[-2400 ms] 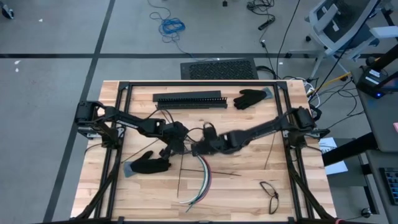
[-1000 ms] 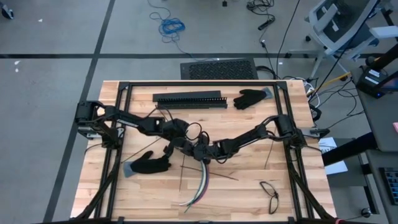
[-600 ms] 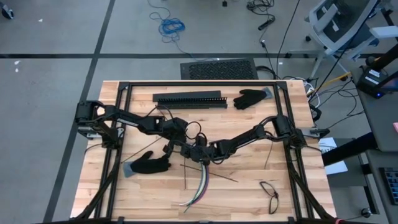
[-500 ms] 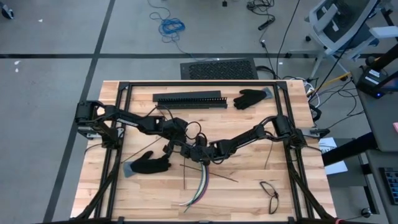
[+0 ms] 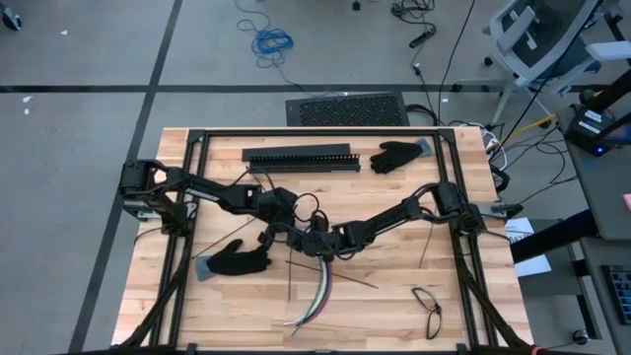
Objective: Ziptie cables
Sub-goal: Wrap the cable wires using a zip tie
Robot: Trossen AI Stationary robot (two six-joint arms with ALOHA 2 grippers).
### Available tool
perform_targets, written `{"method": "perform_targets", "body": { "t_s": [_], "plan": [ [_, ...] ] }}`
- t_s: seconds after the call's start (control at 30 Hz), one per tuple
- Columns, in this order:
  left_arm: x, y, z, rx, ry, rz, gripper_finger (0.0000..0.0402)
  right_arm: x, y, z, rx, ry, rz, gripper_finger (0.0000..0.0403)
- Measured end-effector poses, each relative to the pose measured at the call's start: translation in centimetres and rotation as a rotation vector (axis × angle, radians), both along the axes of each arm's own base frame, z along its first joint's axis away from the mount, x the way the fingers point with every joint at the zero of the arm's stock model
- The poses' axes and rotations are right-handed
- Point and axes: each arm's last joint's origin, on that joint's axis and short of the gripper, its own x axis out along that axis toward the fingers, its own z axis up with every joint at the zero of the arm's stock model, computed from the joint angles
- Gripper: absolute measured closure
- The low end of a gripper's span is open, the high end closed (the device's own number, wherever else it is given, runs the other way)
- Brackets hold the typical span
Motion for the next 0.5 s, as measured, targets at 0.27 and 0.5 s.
{"method": "perform_targets", "body": {
  "t_s": [0.27,0.5],
  "plan": [
    [0.07,-0.02,0.03,-0.03,-0.002,0.034,0.0401,-0.06,-0.72,-0.3,-0.016,0.019,-0.033,0.0318],
    [0.08,-0.02,0.03,-0.032,-0.003,0.037,0.0401,-0.01,-0.93,-0.89,-0.012,0.022,-0.065,0.0317]
  ]
}}
